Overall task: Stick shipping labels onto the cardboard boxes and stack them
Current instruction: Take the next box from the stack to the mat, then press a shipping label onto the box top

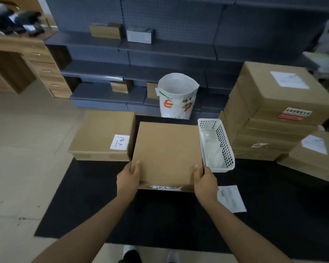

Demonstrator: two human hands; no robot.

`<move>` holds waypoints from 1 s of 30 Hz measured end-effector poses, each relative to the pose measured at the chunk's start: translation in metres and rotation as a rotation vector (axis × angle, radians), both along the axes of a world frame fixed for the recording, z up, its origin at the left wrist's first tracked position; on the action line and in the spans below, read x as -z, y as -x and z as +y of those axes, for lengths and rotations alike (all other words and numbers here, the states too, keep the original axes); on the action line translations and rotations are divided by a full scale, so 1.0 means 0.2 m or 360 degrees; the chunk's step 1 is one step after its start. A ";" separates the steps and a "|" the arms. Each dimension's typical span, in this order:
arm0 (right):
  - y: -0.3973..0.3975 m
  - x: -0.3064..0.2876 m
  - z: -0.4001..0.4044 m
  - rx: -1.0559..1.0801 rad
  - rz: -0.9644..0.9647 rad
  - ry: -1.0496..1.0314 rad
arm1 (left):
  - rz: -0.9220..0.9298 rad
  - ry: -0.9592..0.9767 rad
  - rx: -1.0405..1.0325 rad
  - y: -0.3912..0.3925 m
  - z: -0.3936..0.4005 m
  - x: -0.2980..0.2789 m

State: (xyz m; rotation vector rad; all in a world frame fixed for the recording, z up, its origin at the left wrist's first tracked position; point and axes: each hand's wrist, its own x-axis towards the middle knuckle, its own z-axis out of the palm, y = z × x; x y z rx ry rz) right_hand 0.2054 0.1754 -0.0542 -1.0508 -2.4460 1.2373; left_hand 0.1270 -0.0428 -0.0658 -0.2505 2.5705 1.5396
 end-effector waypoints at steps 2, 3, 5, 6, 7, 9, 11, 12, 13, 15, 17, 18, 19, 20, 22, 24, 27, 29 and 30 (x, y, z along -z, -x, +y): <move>-0.09 0.05 0.01 -0.0070 -0.0084 0.0024 | -0.0024 0.0022 0.0032 -0.09 -0.02 0.04; -0.12 0.08 0.01 -0.0094 -0.0122 0.0040 | -0.0036 0.0044 0.0031 -0.12 -0.03 0.07; -0.18 0.13 0.00 -0.0110 -0.0174 0.0080 | -0.0064 0.0059 0.0035 -0.19 -0.04 0.13; -0.20 0.15 -0.01 -0.0101 -0.0201 0.0100 | -0.0083 0.0059 0.0043 -0.22 -0.04 0.15; -0.22 0.18 -0.02 -0.0081 -0.0237 0.0125 | -0.0104 0.0067 0.0055 -0.24 -0.04 0.17; -0.25 0.22 -0.03 -0.0048 -0.0321 0.0189 | -0.0135 0.0074 0.0097 -0.27 -0.05 0.21; -0.28 0.25 -0.04 -0.0039 -0.0391 0.0230 | -0.0164 0.0063 0.0146 -0.31 -0.06 0.25; -0.29 0.26 -0.04 -0.0044 -0.0408 0.0234 | -0.0168 0.0063 0.0160 -0.32 -0.06 0.27; -0.29 0.27 -0.04 -0.0053 -0.0410 0.0233 | -0.0162 0.0073 0.0169 -0.33 -0.07 0.29; -0.30 0.27 -0.04 -0.0076 -0.0393 0.0215 | -0.0154 0.0106 0.0185 -0.34 -0.09 0.30; -0.30 0.27 -0.03 -0.0105 -0.0408 0.0197 | -0.0186 0.0143 0.0221 -0.32 -0.10 0.31; -0.31 0.27 -0.02 -0.0136 -0.0424 0.0189 | -0.0204 0.0156 0.0235 -0.32 -0.10 0.30; -0.31 0.26 -0.01 -0.0183 -0.0438 0.0177 | -0.0223 0.0170 0.0238 -0.31 -0.11 0.30; -0.32 0.25 0.00 -0.0242 -0.0452 0.0161 | -0.0249 0.0193 0.0233 -0.31 -0.12 0.29; -0.33 0.22 0.05 -0.0390 -0.0515 0.0046 | -0.0286 0.0305 0.0222 -0.29 -0.13 0.26; -0.35 0.18 0.12 -0.0545 -0.0639 -0.0212 | -0.0187 0.0490 0.0238 -0.25 -0.12 0.22; -0.38 0.12 0.23 -0.0711 -0.0788 -0.0618 | 0.0196 0.0860 0.0396 -0.19 -0.02 0.12; -0.40 0.10 0.30 -0.0751 -0.0853 -0.0788 | 0.0407 0.1017 0.0589 -0.16 0.09 0.07; -0.41 0.09 0.34 -0.0759 -0.0883 -0.0842 | 0.0476 0.1042 0.0698 -0.16 0.16 0.05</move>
